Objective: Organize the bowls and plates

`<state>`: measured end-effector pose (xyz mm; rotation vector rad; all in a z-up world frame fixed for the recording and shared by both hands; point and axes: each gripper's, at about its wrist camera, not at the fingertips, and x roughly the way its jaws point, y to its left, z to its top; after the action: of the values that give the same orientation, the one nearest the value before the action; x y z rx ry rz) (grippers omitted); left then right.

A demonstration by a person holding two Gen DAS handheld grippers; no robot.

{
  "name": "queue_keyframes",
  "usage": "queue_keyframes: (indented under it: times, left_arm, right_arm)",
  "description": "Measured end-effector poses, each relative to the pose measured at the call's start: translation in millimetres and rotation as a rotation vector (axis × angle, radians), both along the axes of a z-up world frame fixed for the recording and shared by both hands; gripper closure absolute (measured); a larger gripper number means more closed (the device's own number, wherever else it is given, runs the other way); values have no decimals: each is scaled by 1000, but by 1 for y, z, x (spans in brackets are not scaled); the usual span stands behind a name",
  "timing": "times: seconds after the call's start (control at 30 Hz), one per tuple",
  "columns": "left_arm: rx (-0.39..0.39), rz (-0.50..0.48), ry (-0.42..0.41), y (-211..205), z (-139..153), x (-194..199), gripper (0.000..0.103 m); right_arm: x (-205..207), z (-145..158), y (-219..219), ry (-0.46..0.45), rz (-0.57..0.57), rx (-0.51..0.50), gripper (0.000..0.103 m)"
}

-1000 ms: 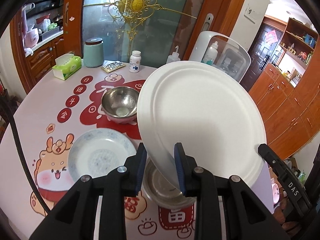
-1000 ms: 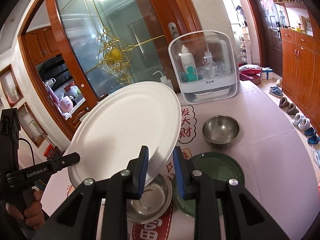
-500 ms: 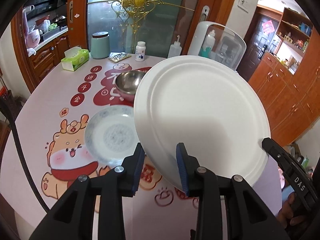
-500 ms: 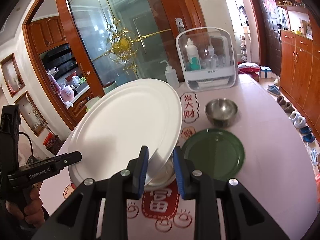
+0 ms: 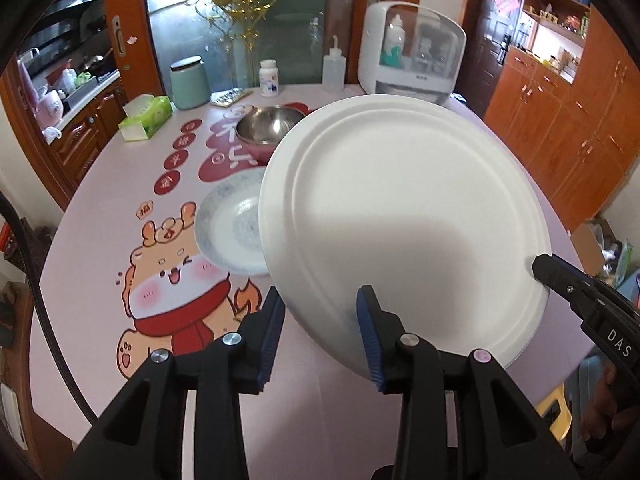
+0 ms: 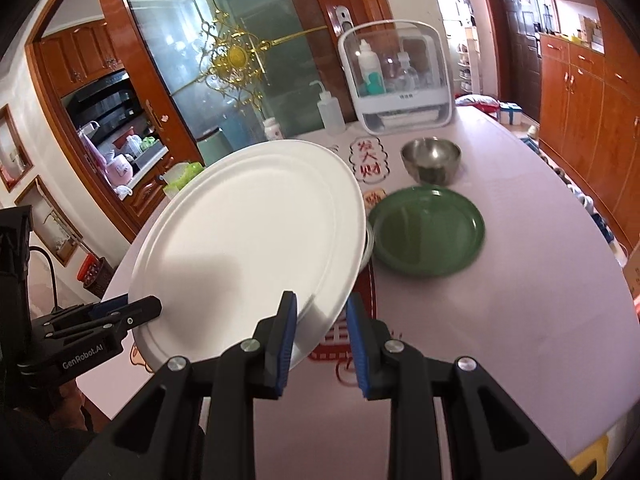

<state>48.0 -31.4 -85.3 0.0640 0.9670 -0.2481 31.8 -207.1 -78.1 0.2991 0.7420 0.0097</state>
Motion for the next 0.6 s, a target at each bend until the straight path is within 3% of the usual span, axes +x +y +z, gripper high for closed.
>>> queue_keyframes:
  times: [0.6]
  left_arm:
    - [48, -136, 148, 5, -55, -29, 68]
  right_arm:
    - [-48, -53, 22, 191, -114, 39, 77]
